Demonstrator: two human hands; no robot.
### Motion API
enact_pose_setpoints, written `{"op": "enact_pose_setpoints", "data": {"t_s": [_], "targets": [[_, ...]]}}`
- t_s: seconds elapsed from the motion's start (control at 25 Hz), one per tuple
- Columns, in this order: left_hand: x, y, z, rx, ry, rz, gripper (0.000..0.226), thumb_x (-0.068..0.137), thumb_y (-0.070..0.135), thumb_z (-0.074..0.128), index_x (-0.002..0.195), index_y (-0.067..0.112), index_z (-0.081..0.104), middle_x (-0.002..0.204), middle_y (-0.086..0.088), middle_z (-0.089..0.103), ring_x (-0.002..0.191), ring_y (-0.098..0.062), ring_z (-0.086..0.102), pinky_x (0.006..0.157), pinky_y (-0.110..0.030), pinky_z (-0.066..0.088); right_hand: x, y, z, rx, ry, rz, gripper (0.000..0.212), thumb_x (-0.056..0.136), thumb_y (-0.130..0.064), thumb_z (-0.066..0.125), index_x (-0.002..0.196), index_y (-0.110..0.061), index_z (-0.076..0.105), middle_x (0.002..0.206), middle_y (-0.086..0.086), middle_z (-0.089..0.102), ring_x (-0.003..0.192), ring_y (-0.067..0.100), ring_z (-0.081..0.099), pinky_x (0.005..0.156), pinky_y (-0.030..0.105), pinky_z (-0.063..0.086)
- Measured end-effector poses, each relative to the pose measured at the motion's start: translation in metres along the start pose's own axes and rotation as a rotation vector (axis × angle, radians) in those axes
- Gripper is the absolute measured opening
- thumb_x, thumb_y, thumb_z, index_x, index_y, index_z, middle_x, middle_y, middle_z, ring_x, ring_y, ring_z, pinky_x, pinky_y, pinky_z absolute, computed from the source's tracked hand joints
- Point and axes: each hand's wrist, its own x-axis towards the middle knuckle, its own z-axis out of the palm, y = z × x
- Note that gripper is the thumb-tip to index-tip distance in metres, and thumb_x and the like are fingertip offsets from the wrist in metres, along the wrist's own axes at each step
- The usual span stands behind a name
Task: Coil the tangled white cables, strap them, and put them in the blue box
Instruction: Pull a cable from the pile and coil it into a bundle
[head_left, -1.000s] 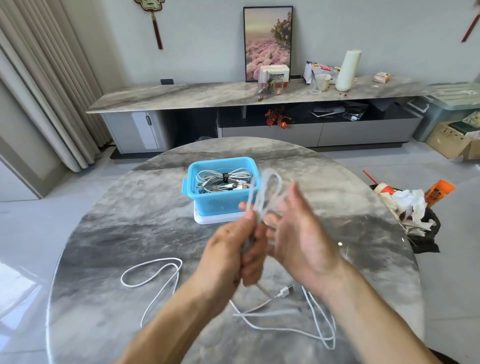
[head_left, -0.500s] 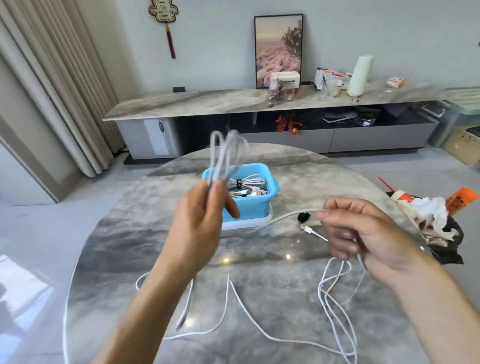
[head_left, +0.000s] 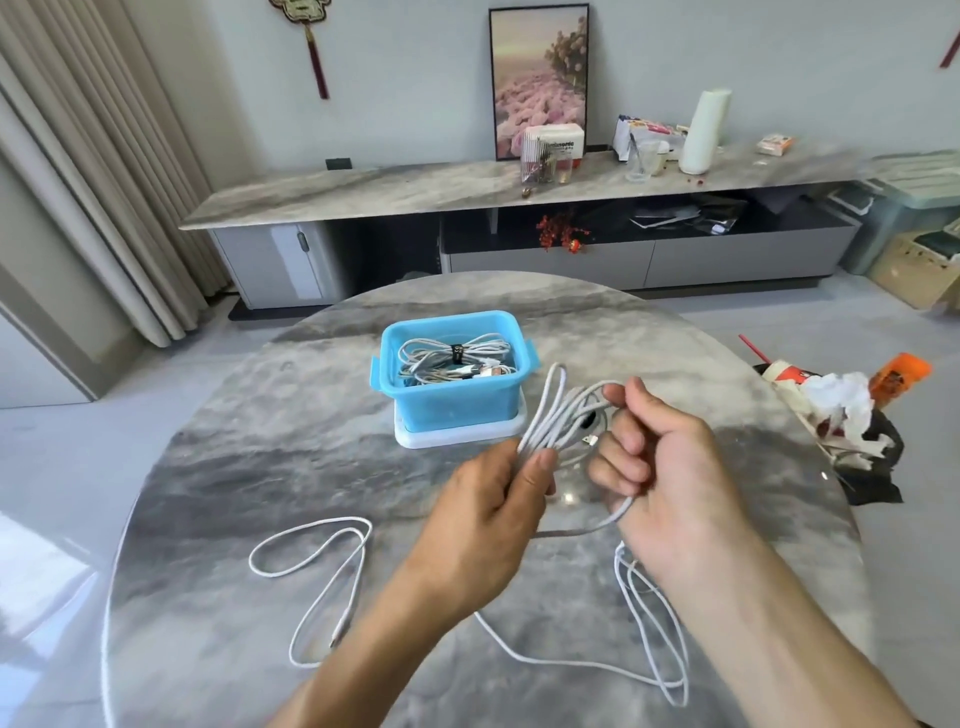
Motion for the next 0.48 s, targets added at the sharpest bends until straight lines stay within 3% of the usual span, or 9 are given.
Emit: {"op": "enact_pose_setpoints", "data": {"t_s": [0.16,0.32,0.48], "targets": [[-0.003,0.000,0.009,-0.008,0.053,-0.064,0.045,0.097,0.046,0.042,0.067,0.015,0.054,0.054,0.009,0.052,0.050,-0.005,0.045,0.054,-0.024,0.035,0.000,0.013,0.005,-0.267,0.166,-0.165,0.022,0.099,-0.015,0.049,0.083,-0.012,0.064,0.055,0.000,0.061,0.046,0.010,0.039,0.043,0.021,0.027],[0.000,0.003,0.005,0.073,0.039,-0.076,0.039,0.101,0.037,0.046,0.076,0.016,0.066,0.053,0.018,0.053,0.052,-0.001,0.047,0.055,-0.020,0.034,-0.005,0.013,0.007,0.018,0.144,-0.031,0.018,0.099,-0.016,0.052,0.087,-0.013,0.066,0.065,-0.004,0.058,0.044,0.005,0.042,0.036,0.017,0.032],[-0.004,0.012,0.007,-0.274,-0.030,-0.213,0.042,0.103,0.035,0.046,0.073,0.008,0.060,0.058,0.000,0.059,0.048,-0.010,0.043,0.051,-0.026,0.033,-0.007,0.019,0.007,0.028,0.109,-0.075,0.019,0.097,-0.011,0.055,0.087,-0.007,0.070,0.060,0.001,0.052,0.046,0.008,0.055,0.044,0.020,0.051]]}}
